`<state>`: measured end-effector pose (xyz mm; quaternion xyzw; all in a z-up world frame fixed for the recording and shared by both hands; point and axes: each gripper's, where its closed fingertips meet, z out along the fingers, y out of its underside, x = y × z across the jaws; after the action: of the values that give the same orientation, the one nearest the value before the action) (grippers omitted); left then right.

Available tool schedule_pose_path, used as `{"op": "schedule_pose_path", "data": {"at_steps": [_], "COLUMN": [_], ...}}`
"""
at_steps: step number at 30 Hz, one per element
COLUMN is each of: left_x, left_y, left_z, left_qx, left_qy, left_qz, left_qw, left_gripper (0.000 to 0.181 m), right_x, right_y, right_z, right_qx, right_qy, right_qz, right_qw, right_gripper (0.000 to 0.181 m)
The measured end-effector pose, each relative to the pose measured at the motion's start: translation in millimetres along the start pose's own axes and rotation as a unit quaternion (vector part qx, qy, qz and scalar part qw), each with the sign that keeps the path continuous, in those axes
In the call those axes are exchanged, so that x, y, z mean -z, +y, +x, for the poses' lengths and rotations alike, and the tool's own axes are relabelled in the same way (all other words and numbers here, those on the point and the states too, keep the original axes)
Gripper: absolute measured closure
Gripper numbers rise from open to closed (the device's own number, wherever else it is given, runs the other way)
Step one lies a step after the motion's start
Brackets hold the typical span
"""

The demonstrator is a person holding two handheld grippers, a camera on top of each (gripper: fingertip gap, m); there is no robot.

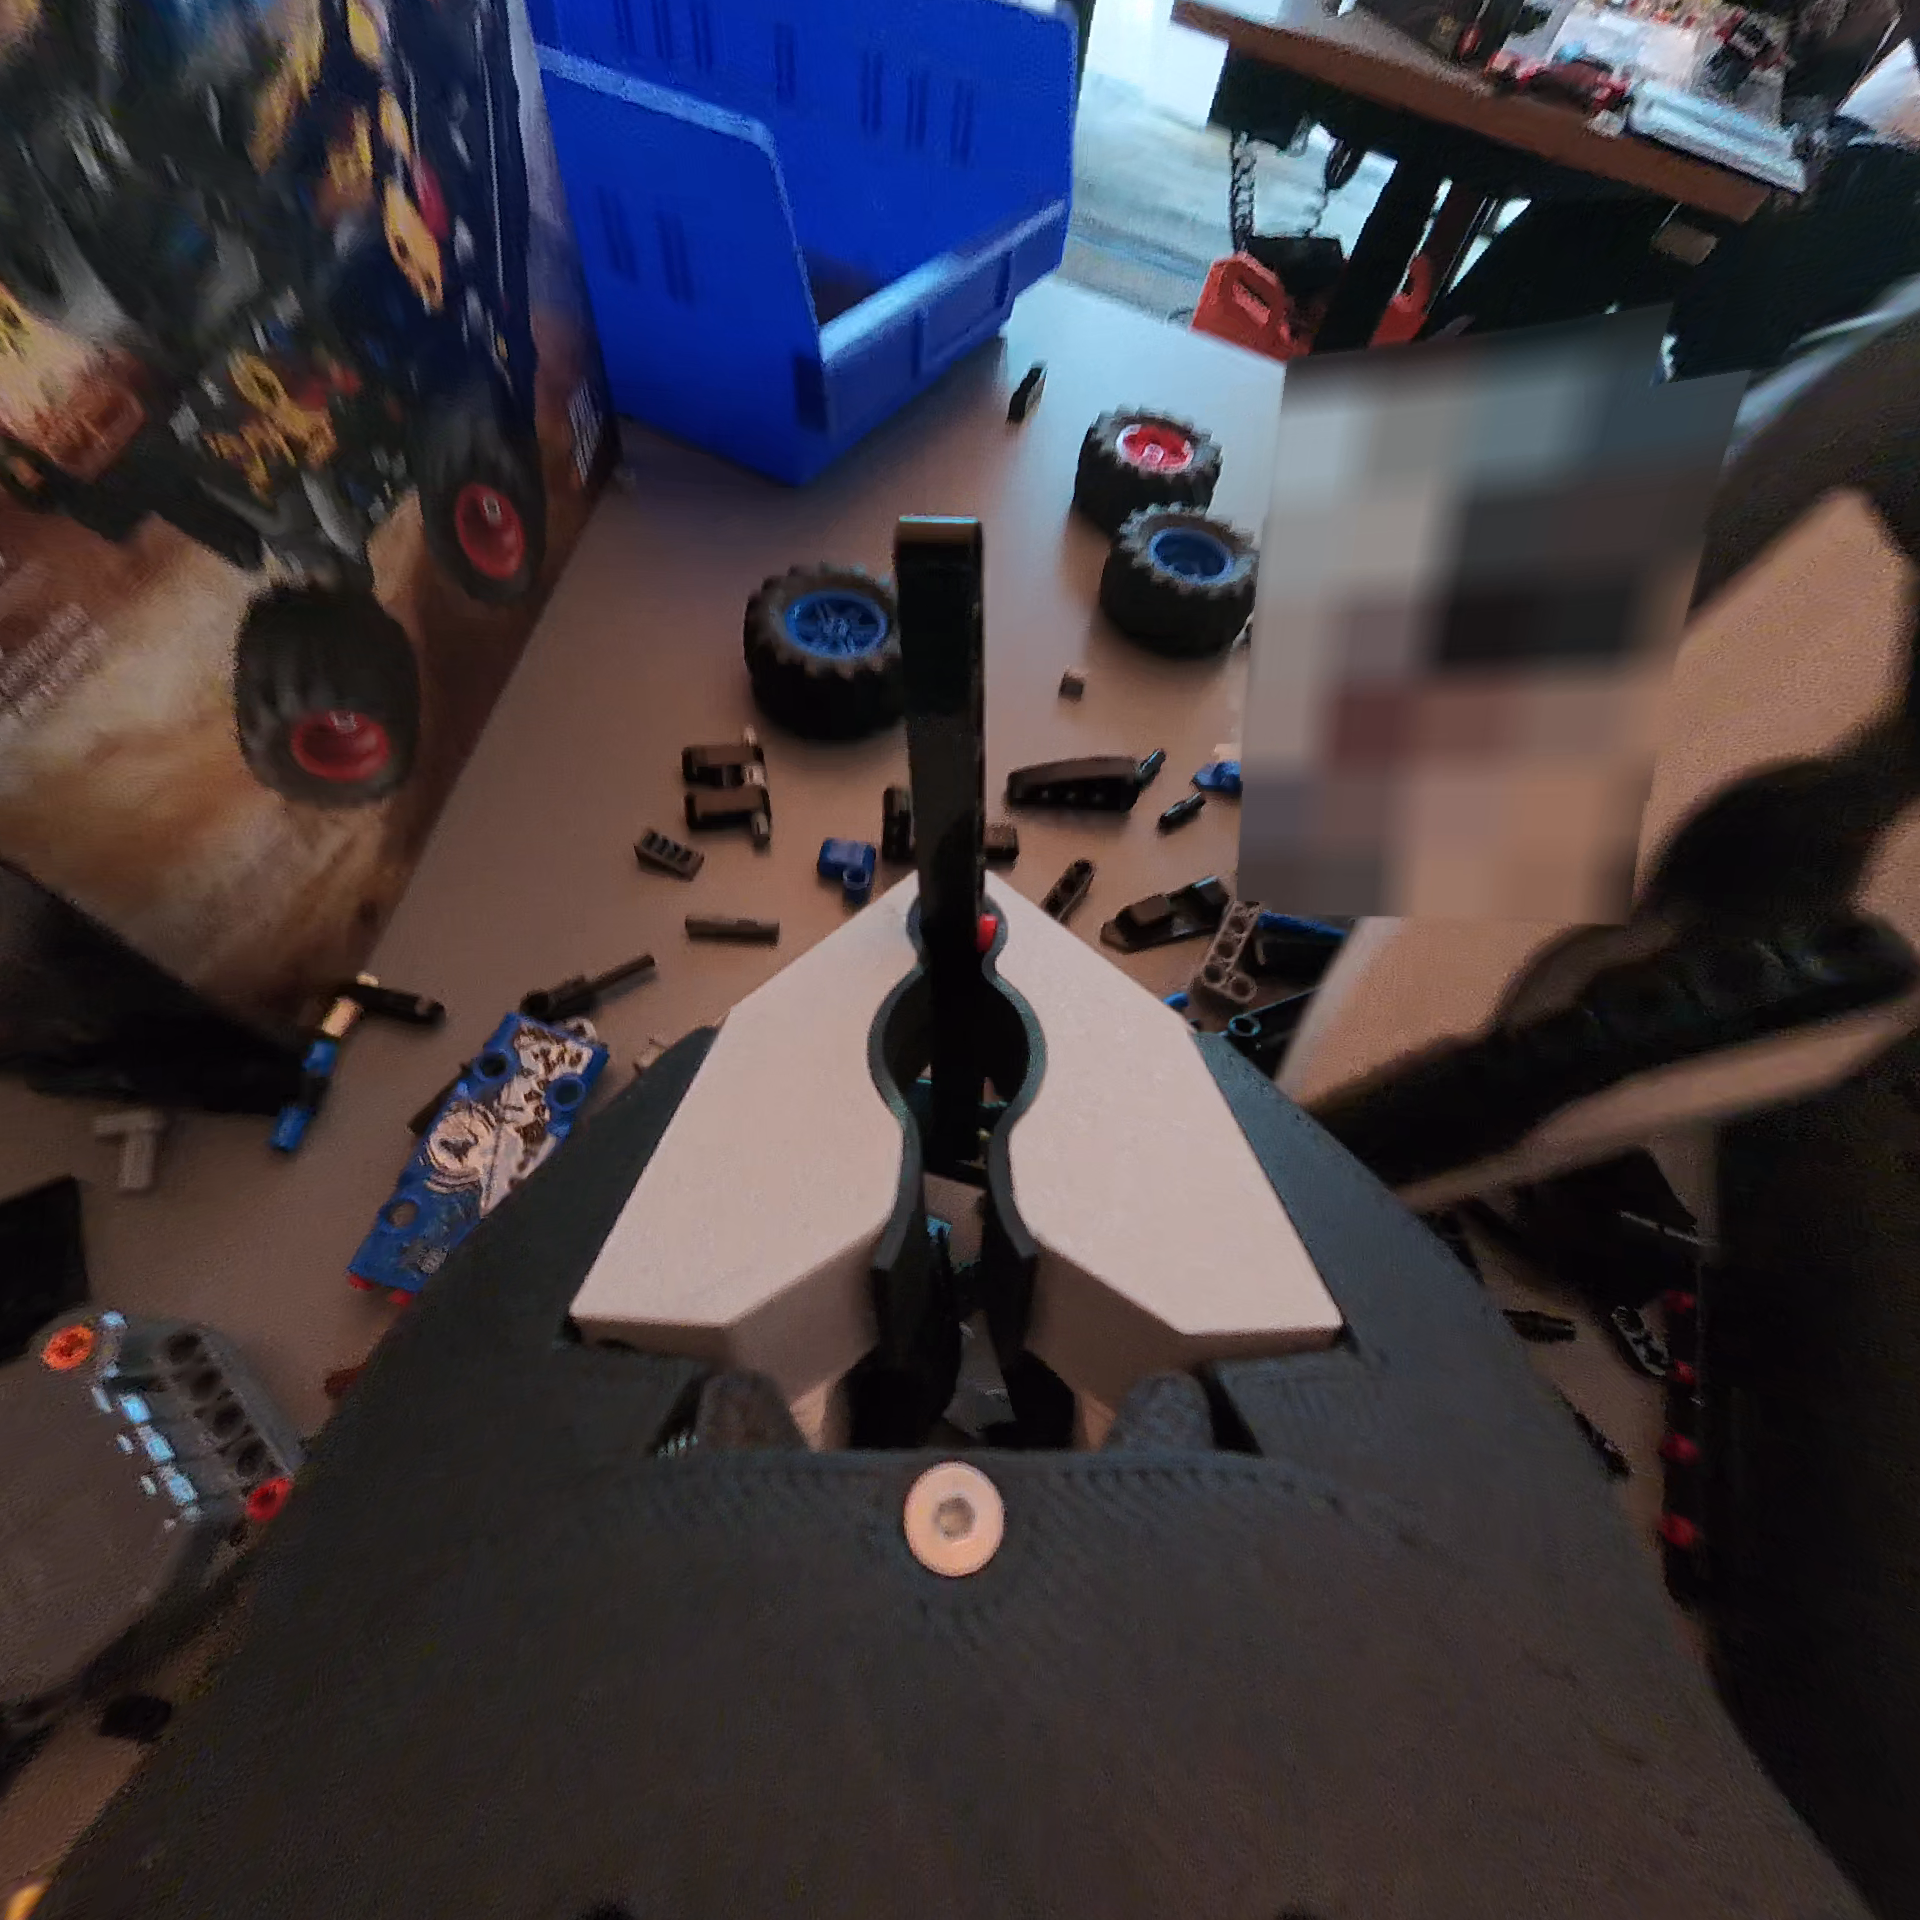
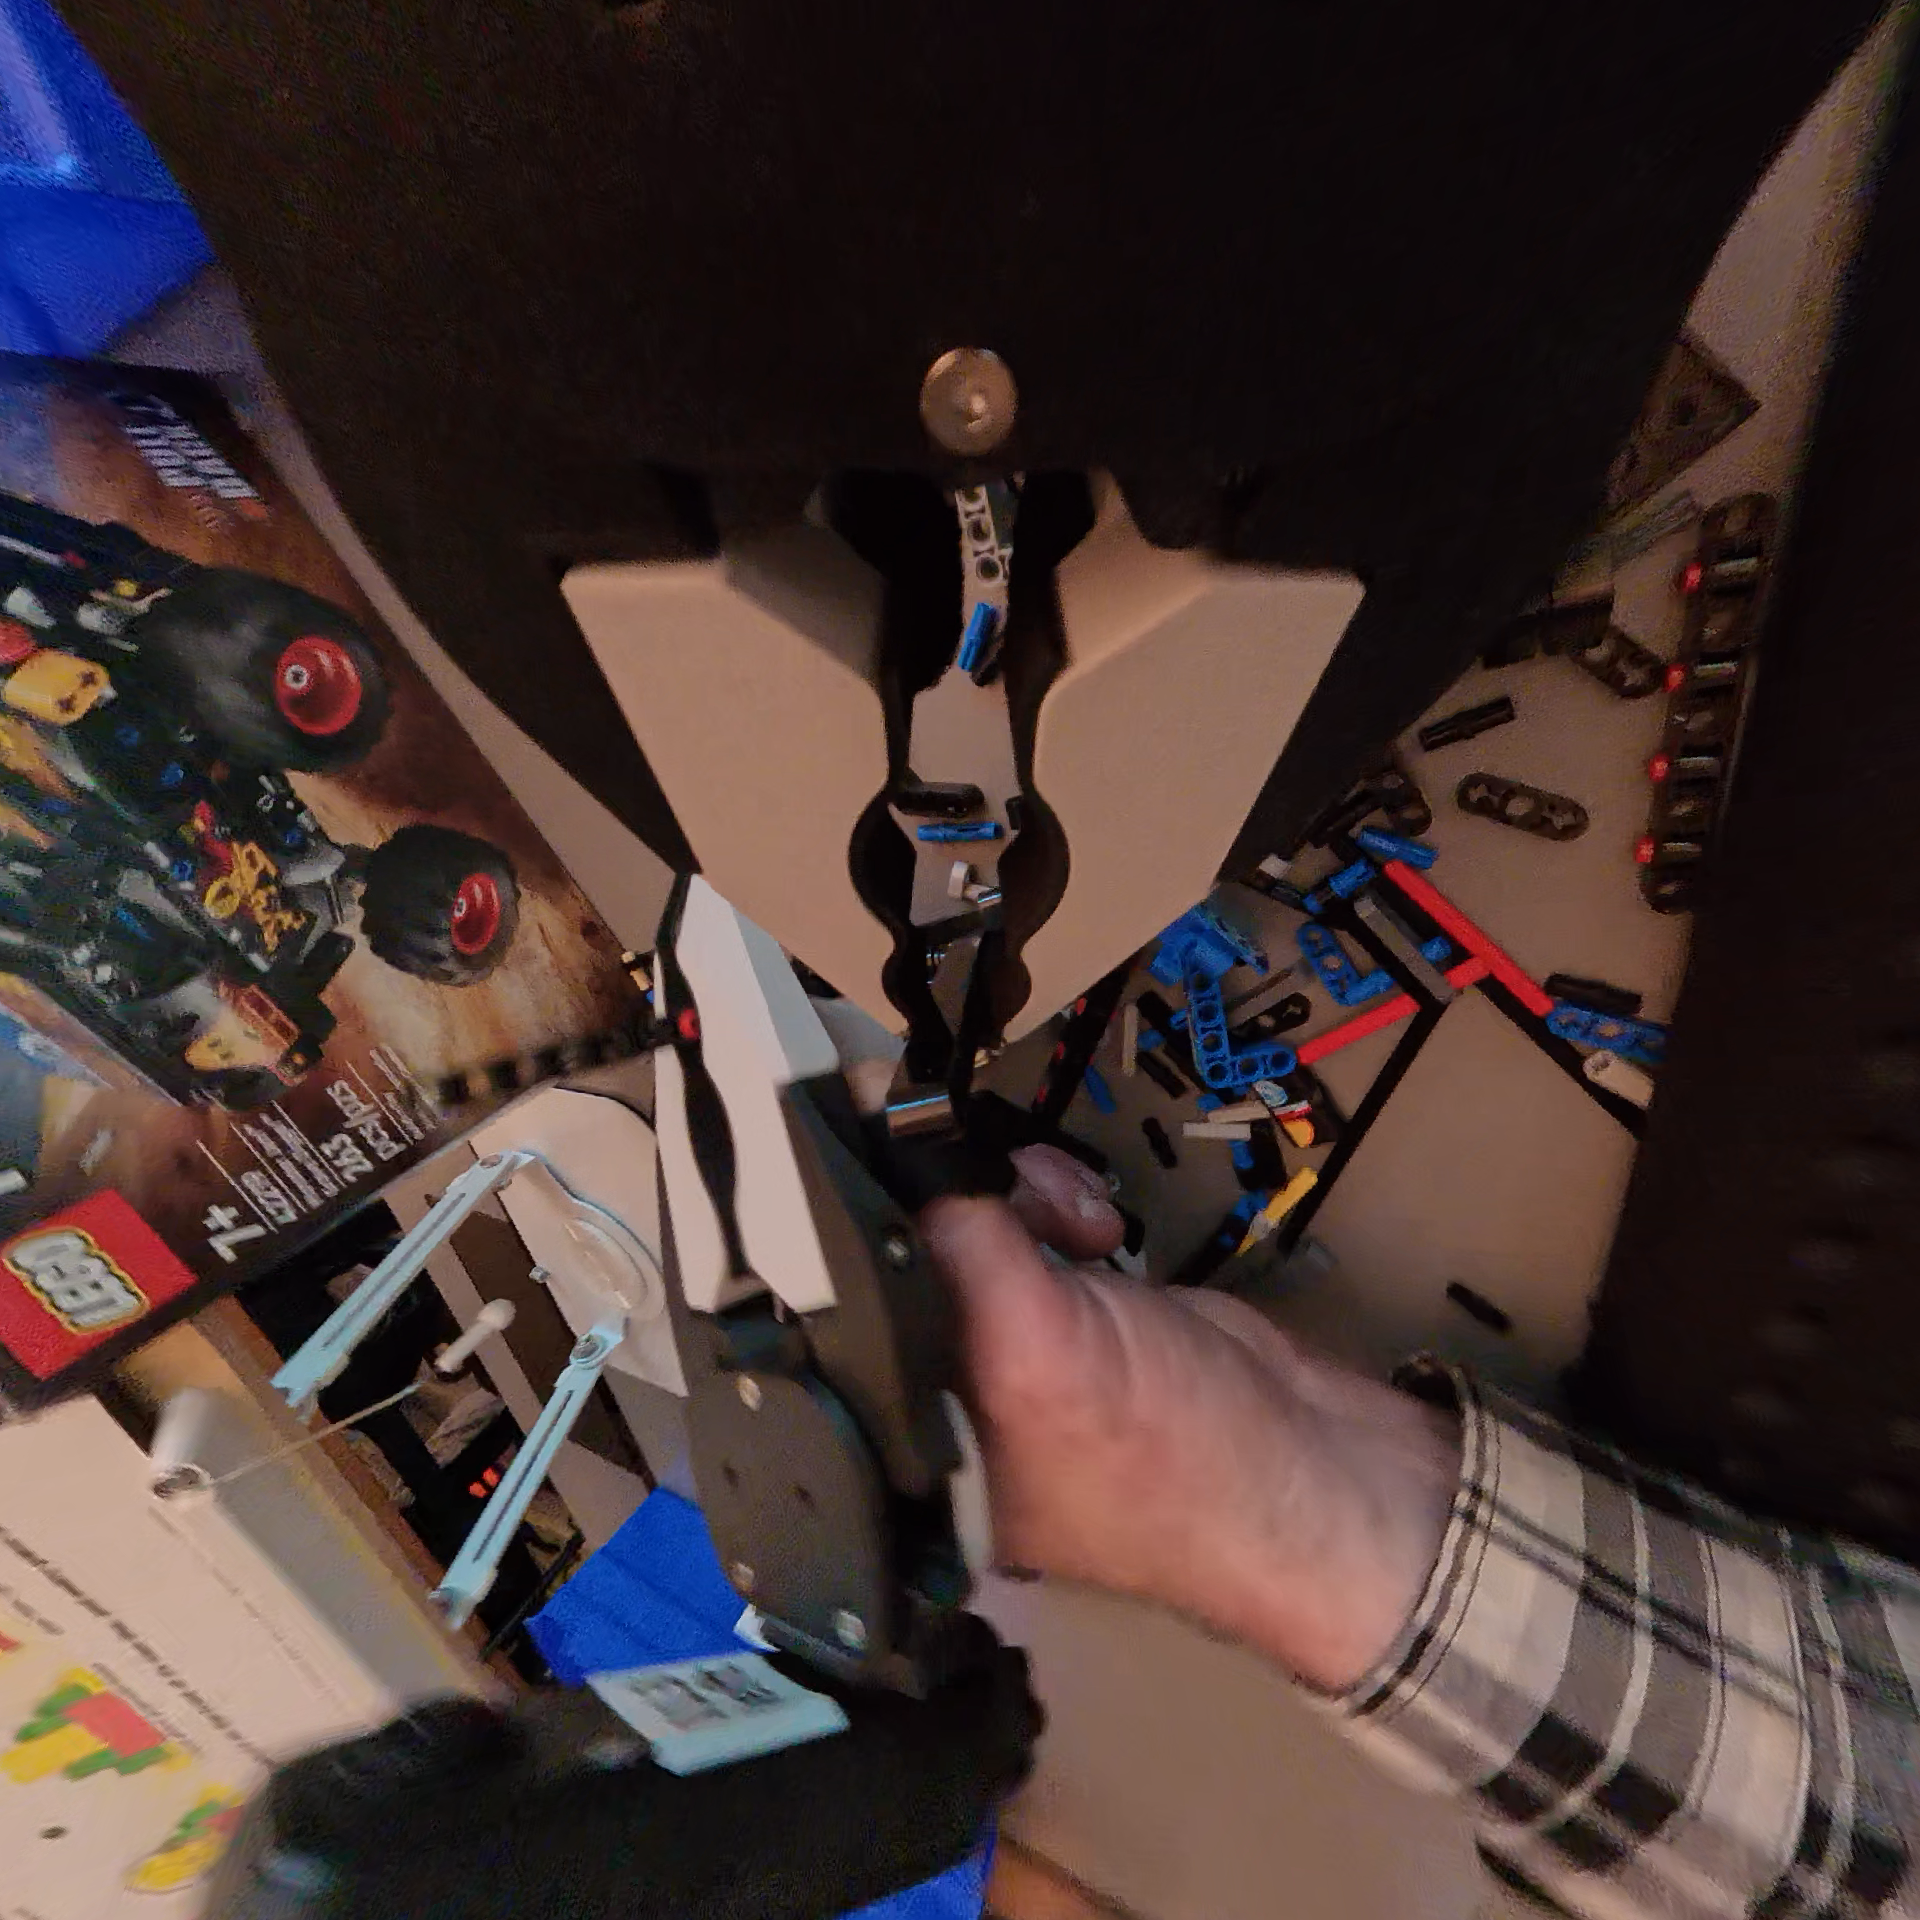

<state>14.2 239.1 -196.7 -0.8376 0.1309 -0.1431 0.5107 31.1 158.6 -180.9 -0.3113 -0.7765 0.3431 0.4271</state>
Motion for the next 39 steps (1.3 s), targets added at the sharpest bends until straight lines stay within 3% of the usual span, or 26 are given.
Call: {"op": "schedule_pose_path", "data": {"at_steps": [3, 10, 14, 20, 24, 27, 33, 39], "left_x": [3, 23, 19, 21, 23, 22, 34, 39], "left_y": [-4, -10, 3, 0, -11, -10, -14, -11], "left_z": [8, 22, 23, 26, 32, 32, 33, 38], "left_qx": [-0.040, -0.035, -0.059, -0.007, 0.039, 0.053, 0.032, -0.024], "left_qy": [-0.002, 0.065, 0.060, 0.084, 0.109, 0.115, 0.130, 0.125], "left_qz": [-0.003, 0.016, -0.023, -0.006, 0.025, 0.024, 0.035, 0.028], "left_qw": [0.999, 0.997, 0.996, 0.996, 0.993, 0.992, 0.990, 0.992], "left_gripper": [0.181, 0.181, 0.181, 0.181, 0.181, 0.181, 0.161, 0.171], "right_x": [9, 30, 24, 23, 11, 6, 19, 32], "right_y": [1, 5, 17, 17, 30, 33, 20, 8], "right_z": [8, 41, 38, 43, 36, 30, 35, 40], "right_qx": [-0.057, -0.209, -0.216, -0.233, -0.219, -0.216, -0.281, -0.319], "right_qy": [-0.021, -0.034, -0.044, -0.031, -0.029, -0.045, -0.079, -0.111], "right_qz": [0.036, 0.114, 0.089, 0.092, 0.041, 0.028, 0.087, 0.138], "right_qw": [0.998, 0.971, 0.971, 0.968, 0.974, 0.975, 0.952, 0.931], "right_gripper": [0.173, 0.176, 0.176, 0.173, 0.152, 0.171, 0.177, 0.176]}}
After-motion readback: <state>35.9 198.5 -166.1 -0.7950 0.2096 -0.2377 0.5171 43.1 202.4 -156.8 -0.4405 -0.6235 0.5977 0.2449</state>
